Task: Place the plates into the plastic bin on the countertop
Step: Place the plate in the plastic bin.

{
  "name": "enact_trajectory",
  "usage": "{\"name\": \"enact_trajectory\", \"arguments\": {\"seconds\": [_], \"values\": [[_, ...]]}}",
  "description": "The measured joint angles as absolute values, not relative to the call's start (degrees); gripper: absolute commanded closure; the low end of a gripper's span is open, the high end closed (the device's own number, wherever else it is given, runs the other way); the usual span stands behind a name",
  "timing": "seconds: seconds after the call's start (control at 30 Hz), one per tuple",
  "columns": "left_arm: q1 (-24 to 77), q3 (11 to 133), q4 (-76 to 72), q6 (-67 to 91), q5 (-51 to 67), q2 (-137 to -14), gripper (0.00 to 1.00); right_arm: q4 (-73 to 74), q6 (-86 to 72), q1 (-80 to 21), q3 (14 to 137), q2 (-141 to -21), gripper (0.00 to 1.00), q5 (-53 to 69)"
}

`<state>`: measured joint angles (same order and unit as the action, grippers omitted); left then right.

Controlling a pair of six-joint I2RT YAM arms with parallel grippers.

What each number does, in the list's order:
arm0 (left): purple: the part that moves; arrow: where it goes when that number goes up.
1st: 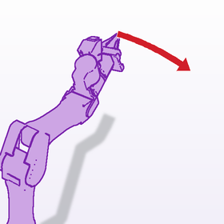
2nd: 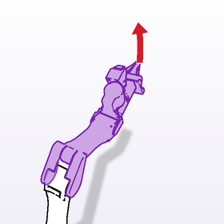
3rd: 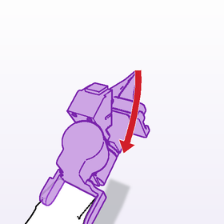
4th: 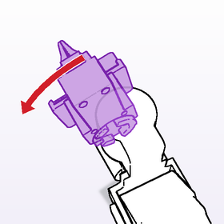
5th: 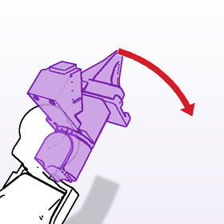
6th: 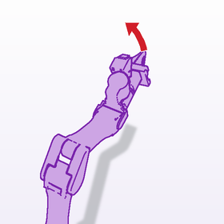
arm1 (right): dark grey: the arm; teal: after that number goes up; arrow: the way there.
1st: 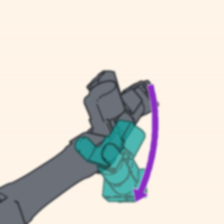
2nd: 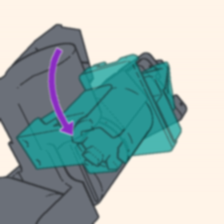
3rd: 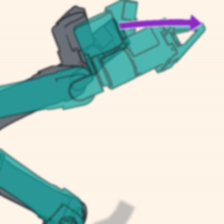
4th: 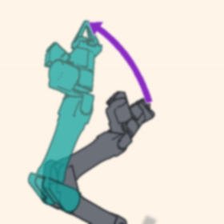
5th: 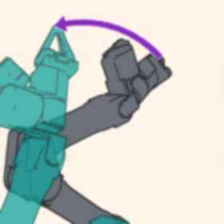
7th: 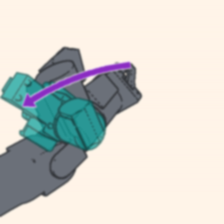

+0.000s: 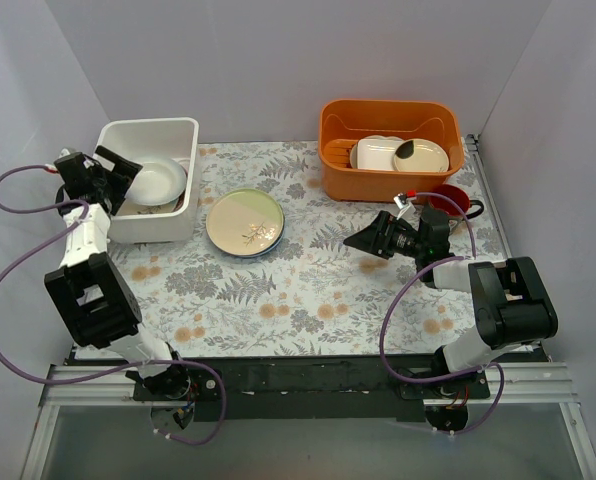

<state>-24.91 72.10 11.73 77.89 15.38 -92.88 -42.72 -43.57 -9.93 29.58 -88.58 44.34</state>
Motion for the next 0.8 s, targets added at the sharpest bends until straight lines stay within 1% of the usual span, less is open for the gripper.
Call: {"name": "enact_trajectory", "arguments": {"seconds": [0.47, 0.8], "values": [[-24.1, 72.0, 13.6, 76.3, 9.5, -87.3, 0.02, -43.9, -44.1, -10.3, 29.6, -89.5, 0.02, 44.8], [-23.8, 72.1, 13.5, 75.8, 8.4, -85.5, 0.02, -44.6, -44.5, -10.6, 30.3, -90.3, 0.02, 45.0]]}}
